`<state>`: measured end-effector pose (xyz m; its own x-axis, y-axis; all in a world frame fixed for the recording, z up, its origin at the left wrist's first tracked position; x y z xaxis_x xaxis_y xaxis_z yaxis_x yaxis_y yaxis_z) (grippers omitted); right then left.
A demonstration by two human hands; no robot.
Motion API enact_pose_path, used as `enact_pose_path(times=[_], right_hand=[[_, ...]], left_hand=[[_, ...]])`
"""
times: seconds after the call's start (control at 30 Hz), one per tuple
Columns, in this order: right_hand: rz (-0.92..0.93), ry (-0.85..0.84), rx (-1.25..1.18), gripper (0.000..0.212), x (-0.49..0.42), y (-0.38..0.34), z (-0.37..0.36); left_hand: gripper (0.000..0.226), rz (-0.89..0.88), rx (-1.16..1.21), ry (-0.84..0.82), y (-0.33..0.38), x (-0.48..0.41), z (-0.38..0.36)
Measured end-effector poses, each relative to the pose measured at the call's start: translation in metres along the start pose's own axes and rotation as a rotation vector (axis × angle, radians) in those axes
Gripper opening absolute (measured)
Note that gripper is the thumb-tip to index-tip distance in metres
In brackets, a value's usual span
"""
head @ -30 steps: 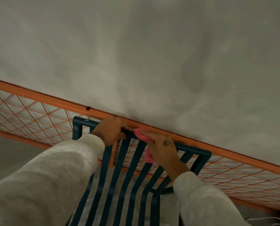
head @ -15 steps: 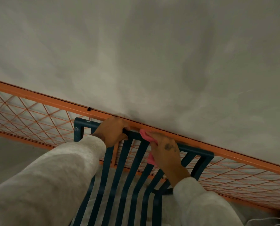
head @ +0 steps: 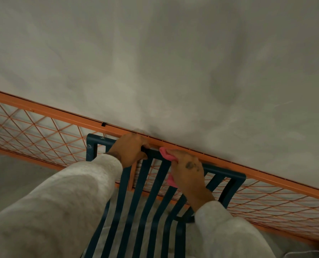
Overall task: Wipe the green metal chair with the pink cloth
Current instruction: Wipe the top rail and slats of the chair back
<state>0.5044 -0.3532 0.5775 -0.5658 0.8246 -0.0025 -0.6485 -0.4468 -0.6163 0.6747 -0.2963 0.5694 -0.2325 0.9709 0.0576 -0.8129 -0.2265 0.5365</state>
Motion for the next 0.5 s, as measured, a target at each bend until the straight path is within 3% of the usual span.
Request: enact_pose_path(times=[0.07, 0.17, 0.27, 0.5], right_hand=[[0.004, -0.006, 0.03, 0.048, 0.001, -0.017, -0.008], [0.285, 0.148, 0.159, 0.052, 0.021, -0.042, -0.013], [0.353, 0.149, 0.154, 0.05, 0.022, -0.023, -0.004], [-0.01, 0.043, 0.118, 0.041, -0.005, -0.002, 0.006]], left_hand=[[0.03, 0.006, 0.003, -0.003, 0.0, 0.001, 0.0], [0.026, 0.006, 0.011, 0.001, 0.002, 0.0, 0.0], [0.024, 0.008, 0.014, 0.009, 0.001, 0.001, 0.0], [0.028, 0.007, 0.003, -0.008, -0.003, 0.0, -0.002]])
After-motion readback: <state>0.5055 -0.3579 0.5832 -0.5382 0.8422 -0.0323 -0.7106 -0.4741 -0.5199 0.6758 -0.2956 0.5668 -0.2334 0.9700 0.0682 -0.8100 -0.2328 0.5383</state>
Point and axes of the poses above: each hand's wrist, its own x-axis away from the middle knuckle, its own z-axis out of the back of the hand, y = z × x, the point moved 9 cm from there along -x, towards the middle knuckle
